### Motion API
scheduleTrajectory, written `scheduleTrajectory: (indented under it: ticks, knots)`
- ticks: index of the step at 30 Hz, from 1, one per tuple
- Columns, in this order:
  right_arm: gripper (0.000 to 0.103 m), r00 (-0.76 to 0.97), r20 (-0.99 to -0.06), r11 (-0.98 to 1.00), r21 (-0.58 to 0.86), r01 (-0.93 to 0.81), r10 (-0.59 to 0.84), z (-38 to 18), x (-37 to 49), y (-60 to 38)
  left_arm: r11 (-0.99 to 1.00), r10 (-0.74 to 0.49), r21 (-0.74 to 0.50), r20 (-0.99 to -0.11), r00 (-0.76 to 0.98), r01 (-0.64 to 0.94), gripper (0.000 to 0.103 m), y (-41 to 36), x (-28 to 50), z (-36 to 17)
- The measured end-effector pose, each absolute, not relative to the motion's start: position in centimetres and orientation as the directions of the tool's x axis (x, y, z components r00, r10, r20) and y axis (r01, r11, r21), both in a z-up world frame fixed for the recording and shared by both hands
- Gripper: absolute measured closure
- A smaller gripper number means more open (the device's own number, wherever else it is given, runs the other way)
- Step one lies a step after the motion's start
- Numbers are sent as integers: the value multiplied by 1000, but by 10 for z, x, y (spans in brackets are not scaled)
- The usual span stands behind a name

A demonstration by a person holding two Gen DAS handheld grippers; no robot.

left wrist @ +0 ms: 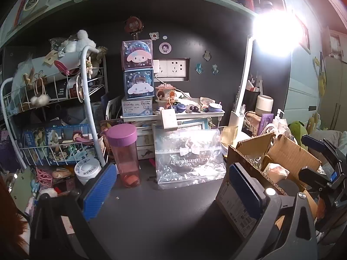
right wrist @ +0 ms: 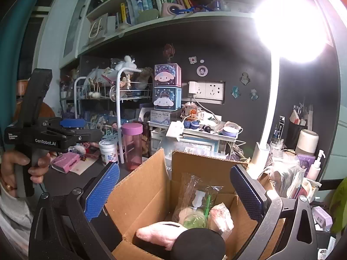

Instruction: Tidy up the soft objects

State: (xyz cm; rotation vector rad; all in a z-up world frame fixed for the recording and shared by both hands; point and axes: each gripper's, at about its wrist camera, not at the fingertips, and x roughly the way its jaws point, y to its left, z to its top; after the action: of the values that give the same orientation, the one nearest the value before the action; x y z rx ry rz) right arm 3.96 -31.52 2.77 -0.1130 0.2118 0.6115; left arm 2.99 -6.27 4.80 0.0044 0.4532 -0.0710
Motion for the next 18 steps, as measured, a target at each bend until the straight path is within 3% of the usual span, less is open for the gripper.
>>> scheduleTrajectory:
  ticks: [18]
  knots:
    - [0,798,-224,812,-40,-582,560,29,39,-319,998,-68,-11,-437,897,70,1,-64,28,47]
